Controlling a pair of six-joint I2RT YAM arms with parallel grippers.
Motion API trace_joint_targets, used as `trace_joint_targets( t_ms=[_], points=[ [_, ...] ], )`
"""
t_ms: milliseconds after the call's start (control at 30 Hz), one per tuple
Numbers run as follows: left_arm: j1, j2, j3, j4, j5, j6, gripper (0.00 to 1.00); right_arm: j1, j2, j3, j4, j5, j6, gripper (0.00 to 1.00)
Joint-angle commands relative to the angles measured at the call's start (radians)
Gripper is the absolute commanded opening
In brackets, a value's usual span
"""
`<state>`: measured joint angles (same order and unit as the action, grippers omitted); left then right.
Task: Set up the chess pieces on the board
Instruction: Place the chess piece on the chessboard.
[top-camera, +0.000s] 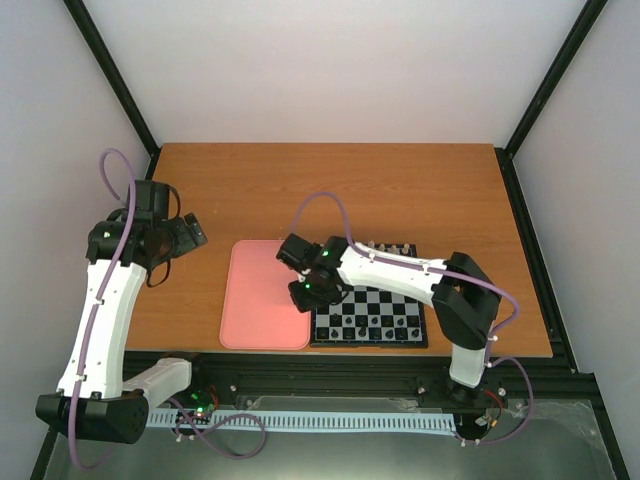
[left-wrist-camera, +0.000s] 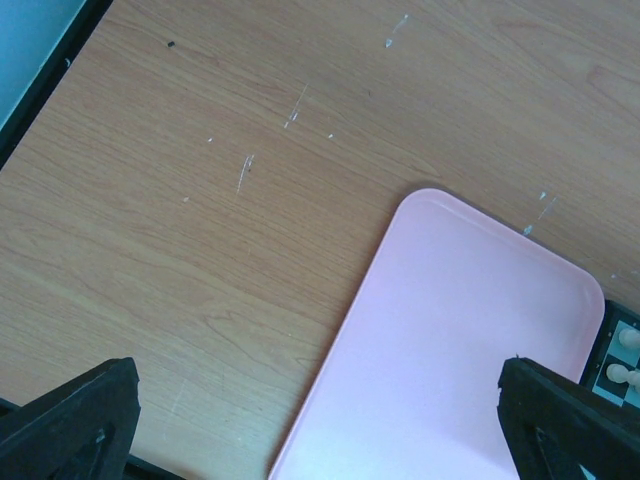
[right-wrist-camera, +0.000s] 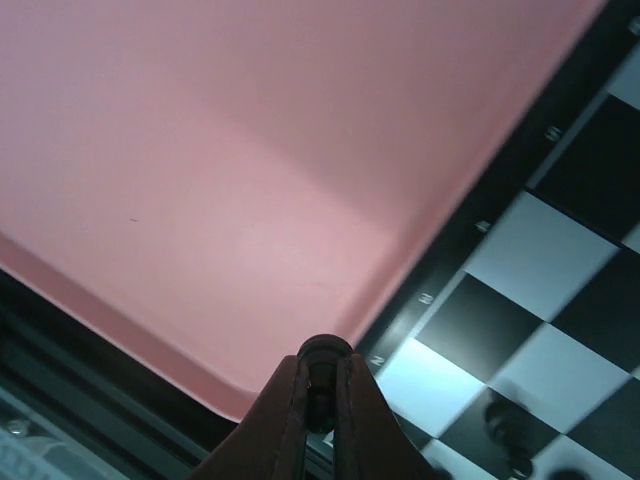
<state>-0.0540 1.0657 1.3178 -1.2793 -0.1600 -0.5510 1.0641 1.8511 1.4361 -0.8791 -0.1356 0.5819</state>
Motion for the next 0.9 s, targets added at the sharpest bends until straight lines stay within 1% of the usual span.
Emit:
trace_joint_targets(
  t_ms=[0,300,867],
  points=[
    [0.004,-0.006,-0.009,0.018,0.011,0.025,1.00,-0.013,-0.045,-0.067,0.039,0.019,0.013,0.03],
    [0.004,-0.002,-0.016,0.022,0.007,0.027,1.00,-0.015,-0.067,-0.157,0.048,0.041,0.023,0.03],
    [0.004,-0.001,-0.036,0.028,0.007,0.026,1.00,-0.026,-0.055,-0.201,0.045,0.051,0.025,0.03]
  ],
)
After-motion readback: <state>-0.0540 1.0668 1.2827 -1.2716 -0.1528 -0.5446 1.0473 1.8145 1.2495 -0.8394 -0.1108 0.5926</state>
